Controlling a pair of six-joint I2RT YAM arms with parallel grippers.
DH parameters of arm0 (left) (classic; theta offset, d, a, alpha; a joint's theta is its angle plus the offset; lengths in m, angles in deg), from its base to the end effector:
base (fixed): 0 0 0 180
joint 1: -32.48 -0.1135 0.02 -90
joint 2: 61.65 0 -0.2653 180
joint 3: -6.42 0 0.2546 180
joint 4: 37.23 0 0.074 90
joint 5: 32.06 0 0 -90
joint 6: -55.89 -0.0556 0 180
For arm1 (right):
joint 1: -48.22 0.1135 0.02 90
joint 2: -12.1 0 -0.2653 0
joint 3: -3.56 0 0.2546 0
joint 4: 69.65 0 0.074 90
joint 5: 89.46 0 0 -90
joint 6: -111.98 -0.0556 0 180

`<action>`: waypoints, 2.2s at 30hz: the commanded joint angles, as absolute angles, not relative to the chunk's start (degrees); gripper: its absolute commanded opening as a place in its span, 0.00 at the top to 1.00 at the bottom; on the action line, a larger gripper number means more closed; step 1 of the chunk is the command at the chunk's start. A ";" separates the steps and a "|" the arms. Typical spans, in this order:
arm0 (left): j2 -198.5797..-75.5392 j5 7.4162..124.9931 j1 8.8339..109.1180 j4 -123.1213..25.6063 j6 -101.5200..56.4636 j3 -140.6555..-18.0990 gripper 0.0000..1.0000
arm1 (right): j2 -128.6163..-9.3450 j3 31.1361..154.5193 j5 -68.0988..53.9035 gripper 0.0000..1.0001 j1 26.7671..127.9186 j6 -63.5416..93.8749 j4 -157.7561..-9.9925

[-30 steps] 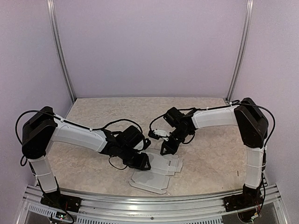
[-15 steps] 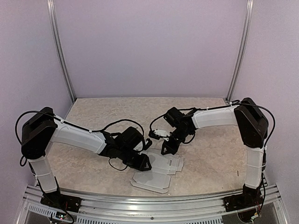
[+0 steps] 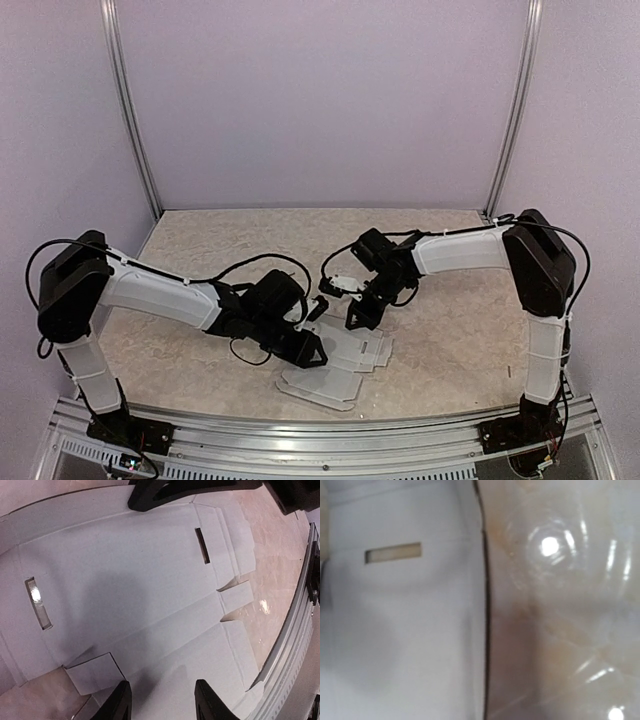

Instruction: Fold the paper box

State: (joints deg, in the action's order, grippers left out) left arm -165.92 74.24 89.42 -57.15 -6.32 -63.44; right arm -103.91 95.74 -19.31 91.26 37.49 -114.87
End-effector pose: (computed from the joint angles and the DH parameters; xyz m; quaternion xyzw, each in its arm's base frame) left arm 0.1886 -0.3184 0.1233 0.2792 0.9011 -0.3040 0.1331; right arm 0.2900 0.2966 0.1311 -0.5010 0.8296 0.2072 0.1336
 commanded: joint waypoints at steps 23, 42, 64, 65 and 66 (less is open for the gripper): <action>-148.88 71.23 76.81 -65.18 -30.26 -65.86 0.51 | -90.30 94.08 -19.05 1.00 95.86 51.85 -119.81; -153.06 69.51 80.46 -67.35 -36.74 -66.67 0.58 | -90.25 93.67 -20.03 1.00 98.47 53.00 -120.85; -151.11 78.39 82.04 -66.31 -39.74 -65.04 0.58 | -90.51 93.96 -22.24 1.00 98.56 52.38 -121.40; -151.29 78.55 82.11 -66.64 -39.92 -65.12 0.58 | -90.47 93.93 -22.32 1.00 98.50 52.39 -121.37; -151.41 78.59 82.20 -67.03 -40.14 -65.25 0.58 | -90.40 93.97 -22.47 1.00 98.49 52.38 -121.48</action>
